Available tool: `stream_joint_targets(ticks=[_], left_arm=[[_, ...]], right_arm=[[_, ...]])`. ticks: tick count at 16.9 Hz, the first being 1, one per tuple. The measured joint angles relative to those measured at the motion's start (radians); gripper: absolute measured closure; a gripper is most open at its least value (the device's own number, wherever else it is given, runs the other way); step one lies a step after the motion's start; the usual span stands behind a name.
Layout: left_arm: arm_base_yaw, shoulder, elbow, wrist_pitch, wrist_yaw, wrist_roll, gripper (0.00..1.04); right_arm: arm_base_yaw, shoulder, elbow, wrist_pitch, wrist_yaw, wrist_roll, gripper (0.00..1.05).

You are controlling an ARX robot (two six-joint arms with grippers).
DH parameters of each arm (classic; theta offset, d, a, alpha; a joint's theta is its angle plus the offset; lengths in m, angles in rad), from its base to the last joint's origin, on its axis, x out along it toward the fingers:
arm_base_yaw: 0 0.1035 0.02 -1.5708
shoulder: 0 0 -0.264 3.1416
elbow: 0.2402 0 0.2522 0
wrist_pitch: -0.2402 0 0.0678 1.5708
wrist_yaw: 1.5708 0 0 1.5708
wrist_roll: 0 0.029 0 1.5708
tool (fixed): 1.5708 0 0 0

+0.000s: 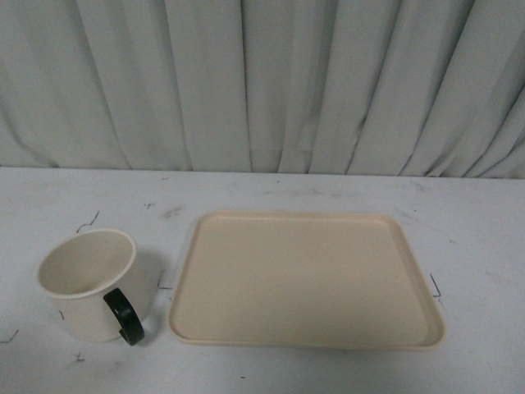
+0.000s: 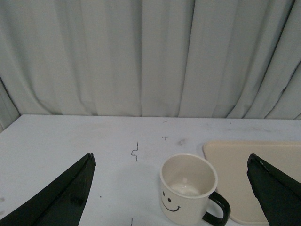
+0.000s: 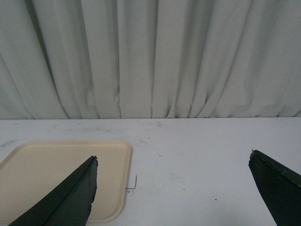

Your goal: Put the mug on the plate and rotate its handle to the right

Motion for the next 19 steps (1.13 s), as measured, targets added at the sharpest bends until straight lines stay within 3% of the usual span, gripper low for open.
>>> stream_joint_targets(ticks=[19], left_arm=[[0.000,0.000,0.000,0.000,0.000,0.000,0.07]], right_arm=[[0.000,0.000,0.000,0.000,0.000,0.000,0.06]])
